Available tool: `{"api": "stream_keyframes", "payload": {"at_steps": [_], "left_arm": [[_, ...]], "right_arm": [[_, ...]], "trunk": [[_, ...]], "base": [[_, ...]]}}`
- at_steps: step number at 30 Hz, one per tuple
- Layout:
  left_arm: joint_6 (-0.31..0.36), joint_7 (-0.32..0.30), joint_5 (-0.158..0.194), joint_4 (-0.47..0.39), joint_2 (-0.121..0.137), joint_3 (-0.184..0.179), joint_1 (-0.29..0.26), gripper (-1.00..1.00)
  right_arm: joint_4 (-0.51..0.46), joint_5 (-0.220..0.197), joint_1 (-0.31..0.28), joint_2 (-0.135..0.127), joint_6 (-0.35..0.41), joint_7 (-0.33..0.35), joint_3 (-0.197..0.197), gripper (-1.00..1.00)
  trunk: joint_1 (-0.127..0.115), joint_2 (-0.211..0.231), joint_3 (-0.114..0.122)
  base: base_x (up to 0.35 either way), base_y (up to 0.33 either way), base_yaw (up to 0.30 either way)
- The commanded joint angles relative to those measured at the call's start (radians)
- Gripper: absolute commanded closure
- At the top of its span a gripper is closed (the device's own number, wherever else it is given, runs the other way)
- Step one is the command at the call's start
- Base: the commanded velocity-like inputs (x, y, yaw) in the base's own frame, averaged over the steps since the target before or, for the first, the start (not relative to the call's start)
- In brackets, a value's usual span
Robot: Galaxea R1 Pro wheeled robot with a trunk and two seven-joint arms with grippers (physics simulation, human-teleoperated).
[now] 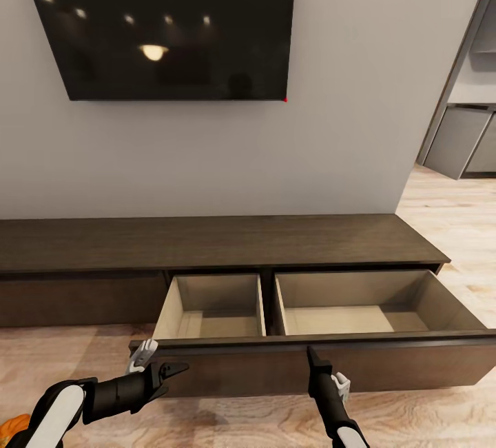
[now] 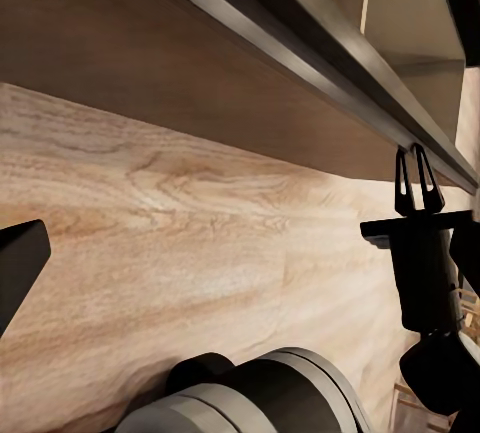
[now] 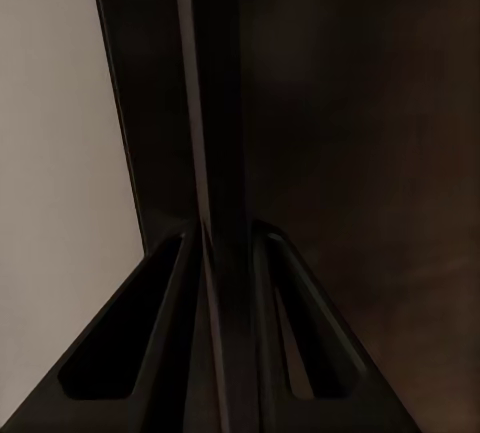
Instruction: Place each of the two pumpkins and all three candles from the living room inside a cabinet in the living room (use any cabinet), then make sure every cabinet is closed, and position the cauldron so it is next to a table in the living room.
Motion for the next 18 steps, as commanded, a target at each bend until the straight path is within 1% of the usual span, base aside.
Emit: {"api": "stream_keyframes", "payload": {"at_steps": [1, 18], "left_arm": [[0.000, 0.000, 0.000, 0.000, 0.000, 0.000, 0.000, -1.00], [0.000, 0.000, 0.000, 0.000, -0.002, 0.000, 0.000, -1.00]], "right_arm": [[-0.001, 0.011, 0.039, 0.001, 0.003, 0.056, 0.016, 1.00], [-0.001, 0.012, 0.039, 0.001, 0.002, 0.056, 0.016, 1.00]], "trunk": [[0.000, 0.000, 0.000], [0.000, 0.000, 0.000]], "base": [[-0.006, 0.000, 0.000], [-0.014, 0.000, 0.000]]}}
